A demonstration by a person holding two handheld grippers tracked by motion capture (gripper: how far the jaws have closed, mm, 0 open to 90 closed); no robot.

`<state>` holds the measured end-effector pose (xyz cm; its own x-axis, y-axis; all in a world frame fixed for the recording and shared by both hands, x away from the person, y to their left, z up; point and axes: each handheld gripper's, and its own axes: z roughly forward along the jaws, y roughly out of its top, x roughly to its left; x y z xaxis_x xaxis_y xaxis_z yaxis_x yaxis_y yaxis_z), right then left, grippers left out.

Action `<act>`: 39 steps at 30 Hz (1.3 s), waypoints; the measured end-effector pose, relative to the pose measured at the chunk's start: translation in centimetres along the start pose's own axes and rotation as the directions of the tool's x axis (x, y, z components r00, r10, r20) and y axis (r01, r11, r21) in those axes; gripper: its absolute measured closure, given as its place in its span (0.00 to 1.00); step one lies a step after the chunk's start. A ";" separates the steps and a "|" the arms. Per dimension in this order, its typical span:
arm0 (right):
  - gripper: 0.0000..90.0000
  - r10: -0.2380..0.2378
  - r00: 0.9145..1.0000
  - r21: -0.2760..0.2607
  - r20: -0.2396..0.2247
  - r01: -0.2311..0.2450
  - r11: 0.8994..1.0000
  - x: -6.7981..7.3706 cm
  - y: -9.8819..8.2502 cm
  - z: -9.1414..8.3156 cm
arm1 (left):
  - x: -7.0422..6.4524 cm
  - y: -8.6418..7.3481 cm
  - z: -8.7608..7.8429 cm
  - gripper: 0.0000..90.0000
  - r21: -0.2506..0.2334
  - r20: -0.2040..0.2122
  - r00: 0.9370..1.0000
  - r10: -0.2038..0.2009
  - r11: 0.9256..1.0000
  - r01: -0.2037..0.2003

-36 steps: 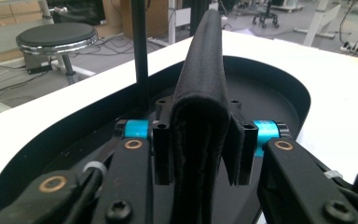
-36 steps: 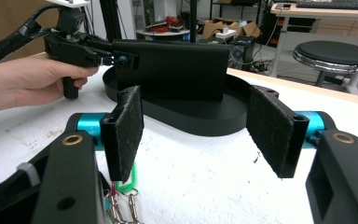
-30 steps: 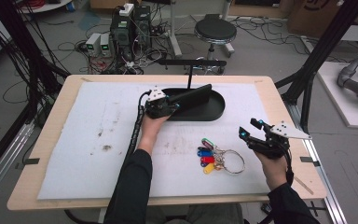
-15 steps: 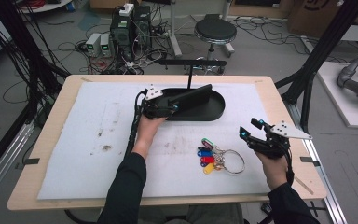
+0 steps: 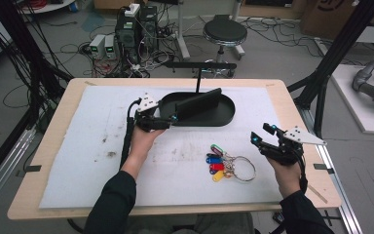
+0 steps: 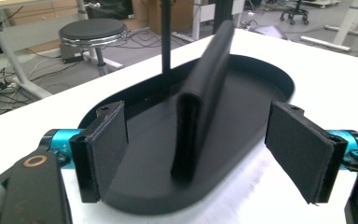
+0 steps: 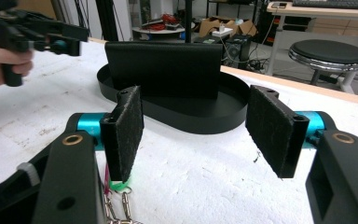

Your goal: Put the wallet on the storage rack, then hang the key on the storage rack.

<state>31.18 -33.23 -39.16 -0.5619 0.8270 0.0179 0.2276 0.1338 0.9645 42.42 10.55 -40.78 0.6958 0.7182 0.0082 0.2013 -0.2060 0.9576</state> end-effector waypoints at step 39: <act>0.32 0.004 1.000 0.023 0.013 -0.004 1.000 -1.2 -0.4 -0.9 | -1.4 -4.8 -14.6 0.24 -0.024 -0.139 0.990 -0.012 1.000 0.009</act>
<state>31.07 -34.80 -39.36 -0.5510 0.8343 0.0180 0.2478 0.1429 0.9582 30.41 20.26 -41.16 0.5905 0.8062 0.0368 0.1904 -0.1835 0.9644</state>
